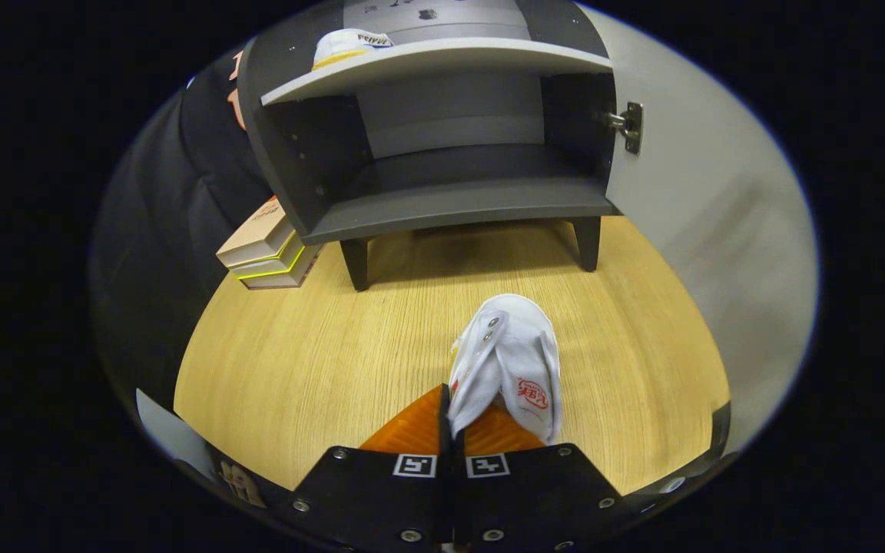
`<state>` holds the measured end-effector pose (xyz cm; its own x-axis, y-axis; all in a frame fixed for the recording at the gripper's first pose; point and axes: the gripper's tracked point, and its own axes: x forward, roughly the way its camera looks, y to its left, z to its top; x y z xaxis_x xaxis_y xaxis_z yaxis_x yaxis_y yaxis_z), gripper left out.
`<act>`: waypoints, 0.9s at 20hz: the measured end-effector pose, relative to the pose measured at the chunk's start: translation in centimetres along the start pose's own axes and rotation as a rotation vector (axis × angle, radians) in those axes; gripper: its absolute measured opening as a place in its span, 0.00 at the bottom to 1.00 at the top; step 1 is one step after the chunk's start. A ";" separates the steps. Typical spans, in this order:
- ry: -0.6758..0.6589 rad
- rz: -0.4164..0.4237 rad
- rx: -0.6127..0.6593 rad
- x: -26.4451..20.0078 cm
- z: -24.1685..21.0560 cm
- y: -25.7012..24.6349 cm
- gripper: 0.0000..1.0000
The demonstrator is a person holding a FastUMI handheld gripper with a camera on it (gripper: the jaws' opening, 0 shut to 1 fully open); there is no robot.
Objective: Open the shoe cabinet door, grab the shoes and put them into the shoe cabinet, then close the shoe cabinet door.
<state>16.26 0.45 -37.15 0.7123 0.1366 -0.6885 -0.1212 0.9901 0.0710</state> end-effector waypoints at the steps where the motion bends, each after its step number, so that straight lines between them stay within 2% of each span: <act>1: -0.016 -0.002 -0.009 -1.2 1.0 -0.1 0.00; 9: -0.205 -0.020 -0.112 -11.6 12.6 0.6 0.00; 15: -0.356 -0.023 -0.177 -14.8 22.8 1.9 0.00; 18: -0.382 -0.044 -0.220 -13.4 27.1 1.4 0.00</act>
<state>25.26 0.93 -8.22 0.9194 0.1373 -0.3686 -0.1996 0.9703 -0.1364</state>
